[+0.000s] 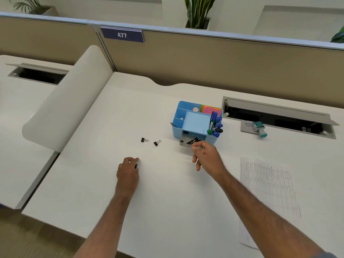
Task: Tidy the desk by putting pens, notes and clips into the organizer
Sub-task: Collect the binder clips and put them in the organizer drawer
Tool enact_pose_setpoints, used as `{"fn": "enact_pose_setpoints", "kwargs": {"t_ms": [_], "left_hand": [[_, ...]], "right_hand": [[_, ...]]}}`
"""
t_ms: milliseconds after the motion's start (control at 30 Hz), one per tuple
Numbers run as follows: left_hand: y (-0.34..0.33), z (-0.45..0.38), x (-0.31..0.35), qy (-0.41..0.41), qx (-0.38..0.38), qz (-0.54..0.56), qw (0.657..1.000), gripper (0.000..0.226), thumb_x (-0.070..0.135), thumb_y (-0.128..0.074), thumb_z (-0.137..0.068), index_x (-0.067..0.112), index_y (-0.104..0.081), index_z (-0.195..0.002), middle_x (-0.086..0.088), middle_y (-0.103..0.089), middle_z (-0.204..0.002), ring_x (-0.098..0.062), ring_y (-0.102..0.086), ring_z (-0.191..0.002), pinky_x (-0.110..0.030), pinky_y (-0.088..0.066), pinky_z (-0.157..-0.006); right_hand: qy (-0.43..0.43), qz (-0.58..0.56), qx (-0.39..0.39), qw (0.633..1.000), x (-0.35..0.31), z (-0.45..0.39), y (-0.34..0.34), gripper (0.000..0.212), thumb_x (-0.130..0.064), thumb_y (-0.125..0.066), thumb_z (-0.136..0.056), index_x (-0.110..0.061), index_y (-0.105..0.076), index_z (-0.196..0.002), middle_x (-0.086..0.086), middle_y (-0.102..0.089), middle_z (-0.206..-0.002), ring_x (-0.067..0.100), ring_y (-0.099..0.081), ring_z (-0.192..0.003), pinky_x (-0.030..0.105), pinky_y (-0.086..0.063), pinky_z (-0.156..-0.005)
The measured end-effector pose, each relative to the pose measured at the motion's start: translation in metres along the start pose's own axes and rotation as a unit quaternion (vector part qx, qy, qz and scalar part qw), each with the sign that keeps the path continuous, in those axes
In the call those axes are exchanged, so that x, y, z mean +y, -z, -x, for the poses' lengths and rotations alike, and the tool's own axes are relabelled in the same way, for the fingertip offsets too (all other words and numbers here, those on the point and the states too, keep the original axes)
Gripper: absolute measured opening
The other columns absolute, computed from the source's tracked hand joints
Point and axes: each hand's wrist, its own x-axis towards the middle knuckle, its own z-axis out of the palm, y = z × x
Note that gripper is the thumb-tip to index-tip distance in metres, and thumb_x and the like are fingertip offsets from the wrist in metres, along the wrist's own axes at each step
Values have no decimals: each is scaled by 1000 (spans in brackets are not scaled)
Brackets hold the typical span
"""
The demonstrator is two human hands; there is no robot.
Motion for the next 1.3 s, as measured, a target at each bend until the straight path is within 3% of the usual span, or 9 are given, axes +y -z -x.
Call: {"fn": "enact_pose_setpoints", "kwargs": {"t_ms": [133, 333, 533, 700, 867, 1100, 1300], "left_hand": [[-1, -2, -2, 9, 1, 48, 999, 23, -1, -61, -93, 10, -73, -110, -7, -62, -112, -32, -62, -101, -45, -51, -90], [-5, 1, -2, -13, 15, 15, 1000, 10, 12, -69, -93, 14, -72, -102, -3, -63, -104, -30, -64, -93, -43, -43, -86], [-13, 12, 15, -36, 34, 41, 998, 12, 22, -69, -95, 20, -70, -107, 3, -65, -106, -24, -63, -97, -42, -38, -88], [-13, 21, 55, -148, 68, 99, 982, 14, 23, -75, -93, 23, -71, -106, 11, -67, -105, -19, -59, -101, -38, -46, -93], [-7, 29, 91, -236, 56, 107, 964, 18, 32, -72, -93, 32, -67, -111, 18, -64, -115, -10, -54, -114, -31, -43, -97], [-2, 26, 113, -275, 47, 87, 956, 21, 38, -69, -94, 36, -63, -113, 21, -57, -117, -10, -48, -114, -30, -38, -91], [-4, 25, 111, -253, 29, 99, 962, 44, 44, -72, -90, 36, -56, -131, 17, -56, -130, -8, -45, -125, -28, -35, -98]], "right_hand": [[-3, 0, -14, 1000, 7, 6, -1, 10, -25, -57, -106, -19, -65, -107, 6, -72, -69, 21, -60, -44, 28, -52, -46], [-11, -5, -26, 1000, 12, 11, -5, 11, -28, -58, -106, -19, -65, -103, 6, -73, -69, 22, -59, -43, 27, -50, -47], [-17, -2, -58, 998, 12, 17, -14, 16, -30, -59, -105, -17, -66, -101, 6, -73, -70, 22, -61, -45, 25, -49, -48], [-39, 1, -110, 993, 7, 21, -21, 21, -35, -62, -103, -15, -70, -100, 2, -75, -75, 20, -64, -52, 13, -40, -45], [-58, -10, -144, 988, -2, 23, -25, 27, -47, -63, -100, -22, -73, -101, -6, -72, -77, 11, -62, -58, 20, -40, -46], [-71, -52, -131, 988, -7, 21, -20, 26, -40, -69, -98, -15, -74, -97, -7, -68, -70, 11, -57, -54, 21, -37, -45], [-54, -32, -94, 994, -8, 14, -12, 19, -35, -67, -101, -18, -73, -96, -4, -66, -66, 14, -56, -51, 23, -41, -44]]}}
